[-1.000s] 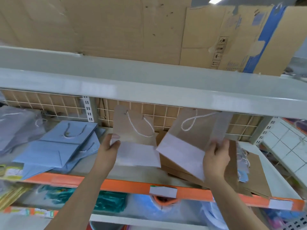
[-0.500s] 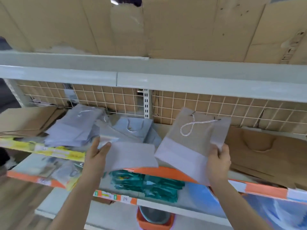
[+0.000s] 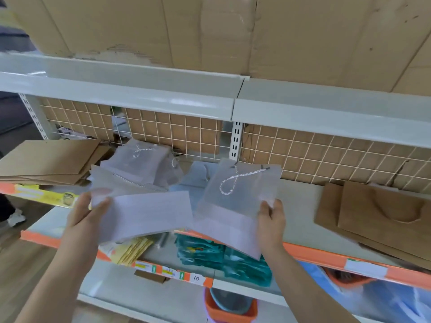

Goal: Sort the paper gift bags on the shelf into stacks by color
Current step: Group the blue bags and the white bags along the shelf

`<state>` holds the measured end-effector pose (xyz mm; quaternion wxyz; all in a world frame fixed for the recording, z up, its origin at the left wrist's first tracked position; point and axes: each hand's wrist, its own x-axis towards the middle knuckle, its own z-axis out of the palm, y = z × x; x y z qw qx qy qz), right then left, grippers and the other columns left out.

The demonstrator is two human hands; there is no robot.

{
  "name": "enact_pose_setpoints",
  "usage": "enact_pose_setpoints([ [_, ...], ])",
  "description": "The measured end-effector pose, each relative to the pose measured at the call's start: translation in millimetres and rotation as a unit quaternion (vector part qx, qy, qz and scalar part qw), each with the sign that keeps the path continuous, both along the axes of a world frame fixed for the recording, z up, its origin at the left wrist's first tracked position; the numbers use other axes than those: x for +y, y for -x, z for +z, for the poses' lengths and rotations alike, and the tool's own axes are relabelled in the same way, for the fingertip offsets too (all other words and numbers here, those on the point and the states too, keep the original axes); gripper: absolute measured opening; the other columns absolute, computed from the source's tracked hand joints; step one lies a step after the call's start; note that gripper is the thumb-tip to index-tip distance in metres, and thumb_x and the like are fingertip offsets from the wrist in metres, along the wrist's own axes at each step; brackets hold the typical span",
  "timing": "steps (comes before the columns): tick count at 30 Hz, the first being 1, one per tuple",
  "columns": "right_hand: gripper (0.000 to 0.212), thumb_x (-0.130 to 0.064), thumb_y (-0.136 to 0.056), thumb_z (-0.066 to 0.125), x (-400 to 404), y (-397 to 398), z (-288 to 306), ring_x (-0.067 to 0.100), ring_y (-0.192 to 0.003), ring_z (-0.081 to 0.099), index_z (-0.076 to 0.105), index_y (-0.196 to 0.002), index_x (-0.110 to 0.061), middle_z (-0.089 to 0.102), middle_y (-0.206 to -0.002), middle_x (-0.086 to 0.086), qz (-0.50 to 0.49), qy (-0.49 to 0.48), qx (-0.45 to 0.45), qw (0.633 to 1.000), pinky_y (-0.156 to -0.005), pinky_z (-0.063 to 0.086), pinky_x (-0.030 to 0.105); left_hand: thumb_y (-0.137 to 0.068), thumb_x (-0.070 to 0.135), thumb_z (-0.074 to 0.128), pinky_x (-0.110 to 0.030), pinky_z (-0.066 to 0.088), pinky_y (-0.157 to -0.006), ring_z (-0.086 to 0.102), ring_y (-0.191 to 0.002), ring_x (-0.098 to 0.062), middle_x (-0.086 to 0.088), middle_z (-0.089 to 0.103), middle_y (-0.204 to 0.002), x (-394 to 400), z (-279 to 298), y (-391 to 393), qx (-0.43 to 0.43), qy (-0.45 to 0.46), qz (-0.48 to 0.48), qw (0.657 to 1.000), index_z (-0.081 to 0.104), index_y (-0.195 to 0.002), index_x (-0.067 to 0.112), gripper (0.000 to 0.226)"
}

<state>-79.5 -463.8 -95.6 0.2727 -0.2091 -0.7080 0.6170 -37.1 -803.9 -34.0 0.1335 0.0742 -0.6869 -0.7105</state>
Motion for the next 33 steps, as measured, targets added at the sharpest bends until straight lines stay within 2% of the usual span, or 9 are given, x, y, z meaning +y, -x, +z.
enact_pose_setpoints([
  [2, 0.01, -0.011, -0.097, 0.046, -11.7, 15.7, 0.4, 0.013, -0.062, 0.051, 0.055, -0.101, -0.011, 0.058, -0.072, -0.003, 0.009, 0.001, 0.001, 1.0, -0.061, 0.04, 0.029, -0.095, 0.025, 0.054, -0.044, 0.038, -0.08, 0.057, -0.102, -0.032, -0.013, 0.061, -0.113, -9.3, 0.3, 12.4, 0.015, -0.001, 0.007, 1.0, 0.063, -0.104, 0.032, 0.014],
  [7, 0.011, -0.01, -0.097, 0.046, -48.1, 65.9, -5.9, 0.02, -0.069, 0.052, 0.056, -0.101, -0.01, 0.059, -0.076, 0.004, 0.04, 0.01, -0.015, 0.999, -0.071, 0.039, 0.031, -0.091, 0.031, 0.058, -0.043, 0.041, -0.083, 0.059, -0.099, -0.021, 0.003, 0.067, -0.107, -51.6, 7.2, 42.7, 0.042, -0.003, 0.032, 0.999, 0.063, -0.11, 0.03, 0.019],
  [10, 0.013, -0.007, -0.095, 0.046, -77.7, 99.7, -10.8, 0.011, -0.07, 0.052, 0.057, -0.098, -0.013, 0.058, -0.077, -0.003, 0.048, 0.01, -0.023, 0.999, -0.07, 0.035, 0.021, -0.084, 0.043, 0.061, -0.043, 0.043, -0.086, 0.059, -0.099, -0.022, 0.003, 0.066, -0.105, -85.3, 9.7, 66.8, 0.052, 0.036, 0.053, 0.997, 0.064, -0.108, 0.031, 0.027],
  [15, 0.02, -0.004, -0.093, 0.042, -132.8, 154.0, -8.3, 0.012, -0.062, 0.047, 0.053, -0.085, -0.019, 0.053, -0.071, -0.002, 0.116, 0.06, -0.075, 0.989, -0.059, 0.035, 0.028, -0.072, 0.055, 0.068, -0.051, 0.037, -0.108, 0.055, -0.122, -0.025, 0.002, 0.057, -0.132, -135.5, 12.0, 100.4, 0.025, 0.015, 0.108, 0.994, 0.054, -0.13, 0.032, 0.064],
  [18, 0.026, -0.004, -0.093, 0.04, -163.4, 179.0, -2.1, 0.015, -0.06, 0.045, 0.05, -0.076, -0.022, 0.051, -0.067, 0.0, 0.13, 0.078, -0.09, 0.984, -0.055, 0.033, 0.028, -0.088, 0.035, 0.06, -0.057, 0.038, -0.104, 0.062, -0.107, -0.03, 0.005, 0.067, -0.109, -151.6, 21.4, 111.6, 0.053, 0.003, 0.093, 0.994, 0.064, -0.117, 0.04, 0.029],
  [20, 0.023, -0.008, -0.093, 0.041, -182.7, 191.9, 1.0, 0.015, -0.061, 0.045, 0.049, -0.076, -0.022, 0.051, -0.07, 0.0, 0.141, 0.07, -0.102, 0.982, -0.056, 0.033, 0.028, -0.093, 0.027, 0.056, -0.06, 0.037, -0.101, 0.061, -0.112, -0.034, 0.003, 0.069, -0.116, -162.7, 27.6, 120.0, 0.072, -0.021, 0.079, 0.994, 0.061, -0.121, 0.041, 0.032],
  [25, 0.013, -0.004, -0.082, 0.054, -237.1, 222.6, 9.3, 0.012, -0.064, 0.047, 0.052, -0.087, -0.016, 0.052, -0.074, -0.003, 0.163, 0.065, -0.096, 0.98, -0.058, 0.035, 0.026, -0.094, 0.026, 0.054, -0.065, 0.035, -0.103, 0.052, -0.127, -0.034, -0.001, 0.06, -0.133, -202.9, 38.9, 151.9, 0.089, -0.061, 0.025, 0.994, 0.054, -0.13, 0.037, 0.038],
  [29, 0.023, -0.007, -0.08, 0.058, -277.0, 236.4, 4.0, 0.021, -0.08, 0.055, 0.05, -0.102, -0.01, 0.054, -0.086, 0.006, 0.204, -0.05, -0.173, 0.962, -0.067, 0.037, 0.027, -0.094, 0.022, 0.053, -0.041, 0.056, -0.083, 0.066, -0.105, -0.01, 0.004, 0.066, -0.125, -242.7, 40.5, 188.2, 0.093, -0.061, -0.01, 0.994, 0.058, -0.127, 0.032, 0.035],
  [33, 0.043, -0.009, -0.084, 0.057, -301.9, 228.0, -14.1, 0.035, -0.101, 0.062, 0.037, -0.122, -0.006, 0.062, -0.112, 0.017, 0.181, -0.145, -0.25, 0.94, -0.074, 0.049, 0.037, -0.09, 0.025, 0.06, -0.034, 0.057, -0.086, 0.067, -0.106, -0.009, 0.009, 0.066, -0.123, -272.3, 35.0, 225.9, 0.043, -0.086, -0.062, 0.993, 0.056, -0.131, 0.034, 0.042],
])
